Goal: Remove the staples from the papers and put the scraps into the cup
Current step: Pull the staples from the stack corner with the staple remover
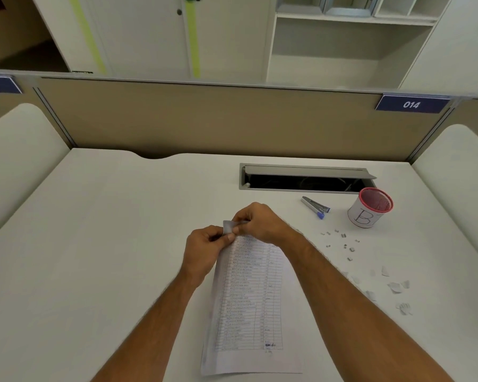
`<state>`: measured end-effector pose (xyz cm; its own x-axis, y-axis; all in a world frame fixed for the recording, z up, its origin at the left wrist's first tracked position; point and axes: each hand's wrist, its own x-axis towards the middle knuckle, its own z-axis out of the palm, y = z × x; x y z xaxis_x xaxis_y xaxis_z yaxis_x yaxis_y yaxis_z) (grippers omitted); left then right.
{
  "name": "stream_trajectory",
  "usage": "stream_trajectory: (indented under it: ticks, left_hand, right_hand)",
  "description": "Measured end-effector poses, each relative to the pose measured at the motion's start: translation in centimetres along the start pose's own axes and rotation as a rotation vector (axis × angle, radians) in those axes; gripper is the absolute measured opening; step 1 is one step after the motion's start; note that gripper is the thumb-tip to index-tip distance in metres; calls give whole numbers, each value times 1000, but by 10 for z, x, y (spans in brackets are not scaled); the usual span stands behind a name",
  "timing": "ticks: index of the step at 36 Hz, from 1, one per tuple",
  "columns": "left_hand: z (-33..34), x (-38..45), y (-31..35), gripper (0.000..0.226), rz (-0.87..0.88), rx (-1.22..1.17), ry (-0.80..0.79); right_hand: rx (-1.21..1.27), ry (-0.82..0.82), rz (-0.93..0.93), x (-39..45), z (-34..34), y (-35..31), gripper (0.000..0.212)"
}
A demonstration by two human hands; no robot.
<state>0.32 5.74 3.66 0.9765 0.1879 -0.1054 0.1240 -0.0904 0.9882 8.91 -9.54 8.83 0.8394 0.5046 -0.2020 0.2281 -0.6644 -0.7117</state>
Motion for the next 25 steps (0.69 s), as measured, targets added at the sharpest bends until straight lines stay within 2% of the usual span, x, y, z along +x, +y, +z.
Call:
stream_trajectory:
  ticks: [6, 10, 14, 19, 22, 25]
  left_hand:
    - [1, 2, 1, 13, -19, -57, 8]
    - [0, 2, 2, 10, -28, -104, 25]
    - [1, 6, 5, 8, -32, -81, 135]
    - [4, 14, 15, 11, -14, -10, 302]
    - [4, 20, 25, 13, -2, -10, 359]
    - [3, 24, 35, 15, 18, 17, 390]
  right_hand:
    - [15, 18, 5, 1, 0, 1, 21]
    - [25, 55, 8, 0, 3, 1, 28]
    - [-64, 185, -18, -3, 11, 3, 52]
    - [-160, 360, -123, -7, 23, 0, 45]
    - [-114, 358, -156, -11, 30, -5, 41]
    - [-47, 334, -164, -16, 33, -13, 53]
